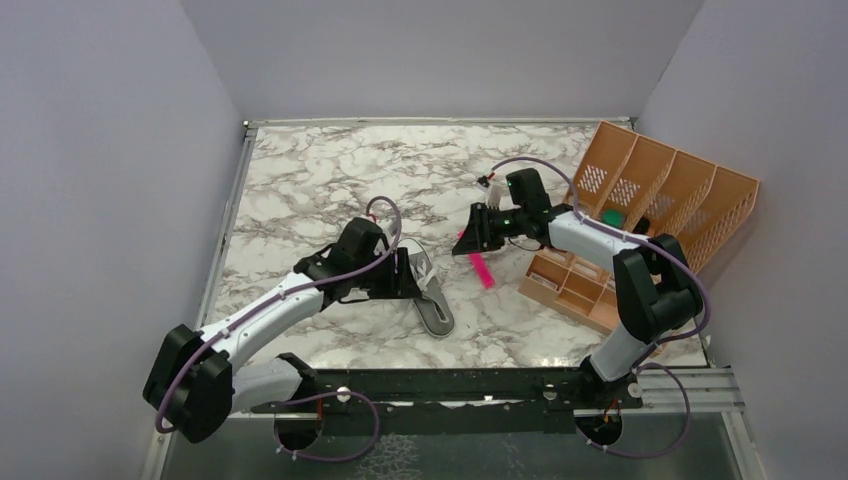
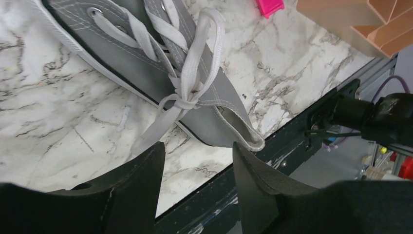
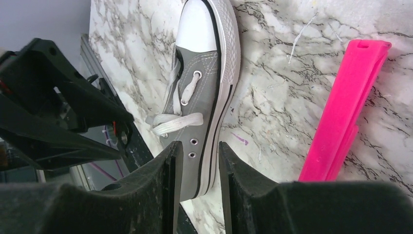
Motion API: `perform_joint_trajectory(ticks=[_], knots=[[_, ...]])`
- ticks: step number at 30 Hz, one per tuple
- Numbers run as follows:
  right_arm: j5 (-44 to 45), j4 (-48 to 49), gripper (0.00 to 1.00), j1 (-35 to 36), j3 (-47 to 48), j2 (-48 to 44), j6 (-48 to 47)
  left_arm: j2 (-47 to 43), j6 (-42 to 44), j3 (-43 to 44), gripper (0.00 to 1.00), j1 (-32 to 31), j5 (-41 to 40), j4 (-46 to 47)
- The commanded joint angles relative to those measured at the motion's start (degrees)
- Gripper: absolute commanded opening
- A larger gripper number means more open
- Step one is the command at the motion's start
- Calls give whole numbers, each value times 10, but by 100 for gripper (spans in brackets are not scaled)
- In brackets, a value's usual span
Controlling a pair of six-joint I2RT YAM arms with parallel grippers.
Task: Tie the shoes
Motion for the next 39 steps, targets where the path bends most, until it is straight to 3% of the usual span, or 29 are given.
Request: perform_joint_trajectory(ticks=[1,9,16,22,28,39], knots=[[-26,2,37,1,-7,-19,1,29,27,-1,56,-10,27,53],[-27,6,36,1,-11,-29,7,103,26,-1,59,-10,75,115],[-25,14,35,1,-17,-34,14,101,35,2,58,-10,62,112],[-29,18,35,1,-19,-33,17,70,34,9,56,-14,30,62],[-30,24,34,1,-21,-32,22,-19,8,21,56,-38,2,7],[-34,27,34,1,-16,-30,29,83,4,6,60,-52,-9,61]])
